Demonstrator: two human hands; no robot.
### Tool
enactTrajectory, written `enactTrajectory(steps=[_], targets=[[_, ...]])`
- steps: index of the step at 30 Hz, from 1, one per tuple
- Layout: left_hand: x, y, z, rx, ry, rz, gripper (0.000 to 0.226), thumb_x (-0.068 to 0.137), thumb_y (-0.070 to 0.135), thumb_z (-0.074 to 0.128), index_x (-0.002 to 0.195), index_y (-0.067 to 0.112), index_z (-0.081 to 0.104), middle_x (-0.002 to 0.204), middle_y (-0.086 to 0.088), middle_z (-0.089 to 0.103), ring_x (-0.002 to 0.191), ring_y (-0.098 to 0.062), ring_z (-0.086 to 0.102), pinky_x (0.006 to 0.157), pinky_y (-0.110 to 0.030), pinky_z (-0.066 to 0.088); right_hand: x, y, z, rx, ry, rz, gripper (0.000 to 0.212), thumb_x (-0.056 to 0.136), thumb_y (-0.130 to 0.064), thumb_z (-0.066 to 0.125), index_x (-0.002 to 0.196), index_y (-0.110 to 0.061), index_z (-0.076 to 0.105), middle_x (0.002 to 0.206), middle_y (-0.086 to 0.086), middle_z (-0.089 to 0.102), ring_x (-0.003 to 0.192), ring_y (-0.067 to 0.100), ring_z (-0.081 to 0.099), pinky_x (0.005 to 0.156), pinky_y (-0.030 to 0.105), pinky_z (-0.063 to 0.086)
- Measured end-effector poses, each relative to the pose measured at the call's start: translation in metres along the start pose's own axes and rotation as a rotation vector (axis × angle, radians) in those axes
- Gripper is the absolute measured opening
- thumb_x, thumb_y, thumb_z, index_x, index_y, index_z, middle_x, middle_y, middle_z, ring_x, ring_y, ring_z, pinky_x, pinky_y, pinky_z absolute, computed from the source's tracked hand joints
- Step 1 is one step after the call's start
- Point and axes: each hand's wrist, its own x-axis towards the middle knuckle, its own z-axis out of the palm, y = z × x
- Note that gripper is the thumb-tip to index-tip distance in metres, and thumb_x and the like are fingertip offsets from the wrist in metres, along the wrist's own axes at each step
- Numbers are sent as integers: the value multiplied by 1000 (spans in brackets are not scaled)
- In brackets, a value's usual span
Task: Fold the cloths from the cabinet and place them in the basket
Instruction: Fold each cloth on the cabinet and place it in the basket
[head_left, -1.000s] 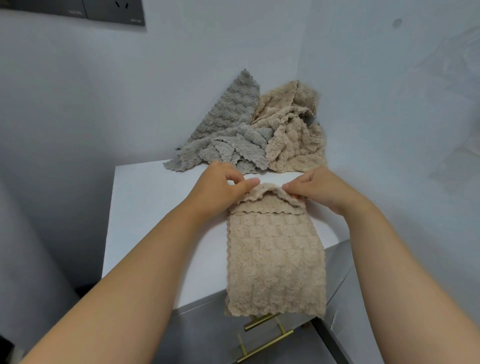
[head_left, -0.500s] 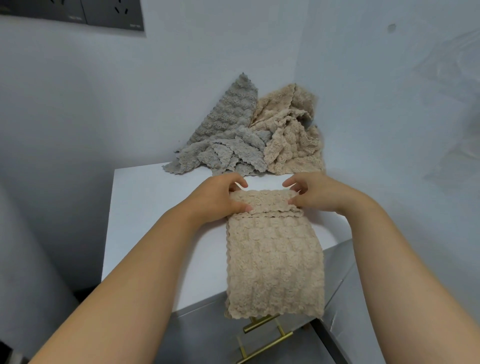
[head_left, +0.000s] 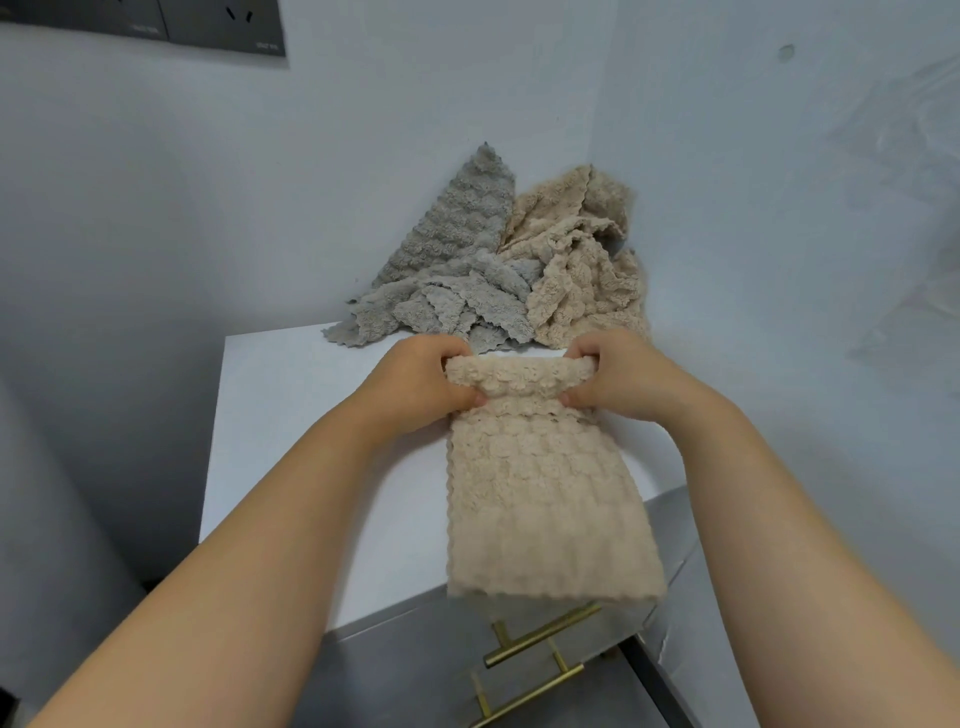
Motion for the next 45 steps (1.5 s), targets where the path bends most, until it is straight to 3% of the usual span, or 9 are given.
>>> enactTrajectory(steps=[3, 6, 14, 19, 25, 30, 35, 39, 45], targets=[[5, 0, 3, 116, 250, 72, 19, 75, 19, 77, 83, 22, 60, 86, 6, 56, 87, -15, 49, 66, -30, 34, 3, -4, 14, 66, 267, -71, 24, 74, -5, 71, 83, -20, 54, 91, -3, 51, 86, 15, 48, 63, 28, 33], [7, -1, 5, 162, 334, 173, 20, 75, 12, 73, 90, 18, 61, 91, 6, 51, 93, -15, 43, 71, -28, 31, 5, -4, 24, 55, 329, -117, 26, 76, -1, 66, 91, -19, 54, 97, -3, 49, 90, 14, 44, 68, 27, 32], [3, -7, 3, 27, 229, 226, 38, 74, 2, 71, 70, 28, 44, 79, 12, 47, 85, -16, 43, 66, -23, 32, 1, -3, 16, 54, 215, -141, 29, 71, 2, 67, 76, -20, 49, 82, -10, 49, 76, 11, 44, 59, 24, 35], [4, -11, -3, 9, 4, 175, 37, 67, -11, 60, 74, 23, 48, 92, 2, 49, 90, -15, 43, 70, -19, 33, -3, -2, 4, 68, 40, -114, 37, 68, 0, 76, 75, -26, 51, 100, 2, 56, 86, 19, 52, 71, 35, 46], [-4, -8, -11, -153, -207, 54, 3, 81, 18, 52, 84, 19, 54, 95, 5, 43, 89, -12, 43, 73, -17, 35, -4, 0, -2, -63, -74, -110, 33, 69, -16, 81, 83, -30, 55, 111, -4, 51, 94, 13, 51, 75, 26, 42], [-2, -8, -8, -222, -107, 11, 35, 91, 43, 56, 66, 21, 67, 99, 1, 52, 99, -11, 52, 90, -25, 36, -10, 0, -9, -79, -217, -73, 27, 69, -38, 81, 83, -33, 59, 119, -7, 57, 111, 14, 52, 99, 37, 42], [1, -8, 0, -64, -113, 19, 27, 75, 34, 77, 62, 16, 64, 98, 4, 57, 97, -8, 53, 86, -24, 35, -11, -2, -6, -61, -258, -75, 20, 92, -25, 61, 94, -6, 68, 77, -17, 60, 76, 7, 55, 78, 27, 44], [0, -7, -1, 3, -135, 30, 26, 75, 37, 78, 80, 21, 58, 100, 6, 56, 94, -10, 50, 77, -23, 39, -8, -6, -5, -130, -266, -71, 9, 87, -15, 63, 83, -23, 64, 77, -12, 56, 70, 6, 50, 65, 21, 41], [-1, -5, -8, 73, -266, -51, 44, 76, 51, 72, 112, 29, 59, 100, 12, 58, 88, -2, 54, 71, -18, 40, -13, -5, -7, -122, -284, -27, 53, 86, -25, 68, 134, -25, 45, 121, -5, 47, 116, 17, 49, 99, 30, 41]])
